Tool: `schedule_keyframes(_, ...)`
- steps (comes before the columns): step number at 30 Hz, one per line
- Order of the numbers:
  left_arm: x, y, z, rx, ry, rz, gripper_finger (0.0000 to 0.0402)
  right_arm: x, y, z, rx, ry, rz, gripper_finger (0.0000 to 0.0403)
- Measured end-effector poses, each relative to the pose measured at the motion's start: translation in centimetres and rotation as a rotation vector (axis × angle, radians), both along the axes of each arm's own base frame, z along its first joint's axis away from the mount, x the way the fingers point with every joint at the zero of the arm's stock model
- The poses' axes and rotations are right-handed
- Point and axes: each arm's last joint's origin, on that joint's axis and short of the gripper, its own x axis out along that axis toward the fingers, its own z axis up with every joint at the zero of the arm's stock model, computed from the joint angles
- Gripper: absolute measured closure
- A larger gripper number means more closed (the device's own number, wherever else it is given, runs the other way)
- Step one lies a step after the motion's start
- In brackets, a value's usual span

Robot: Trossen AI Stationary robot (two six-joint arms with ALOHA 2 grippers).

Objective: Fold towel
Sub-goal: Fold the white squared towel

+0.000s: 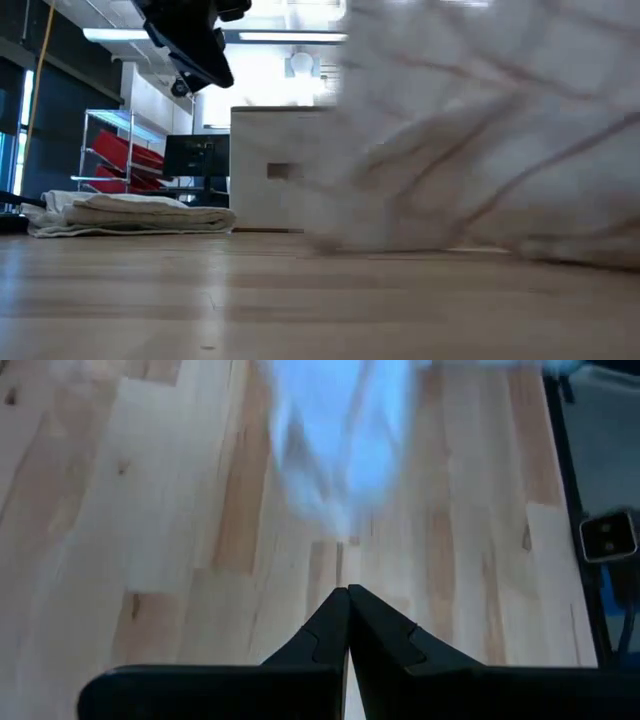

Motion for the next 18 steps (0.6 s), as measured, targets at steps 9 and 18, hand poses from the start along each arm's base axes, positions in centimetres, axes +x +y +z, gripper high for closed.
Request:
schedule_keyframes(9,-0.1,-0.6,0.0,-0.039,0.006,0.012,0.0402,3.8,-1.2,3.7,-0.121,-0.056,0.053,0.0399)
schedule_keyframes(18,-0.4,-1.2,-0.1,-0.003,0.016,-0.047,0.0402,0.7,-1.2,8.3,-0.184,-0.142,0.007,0.0401)
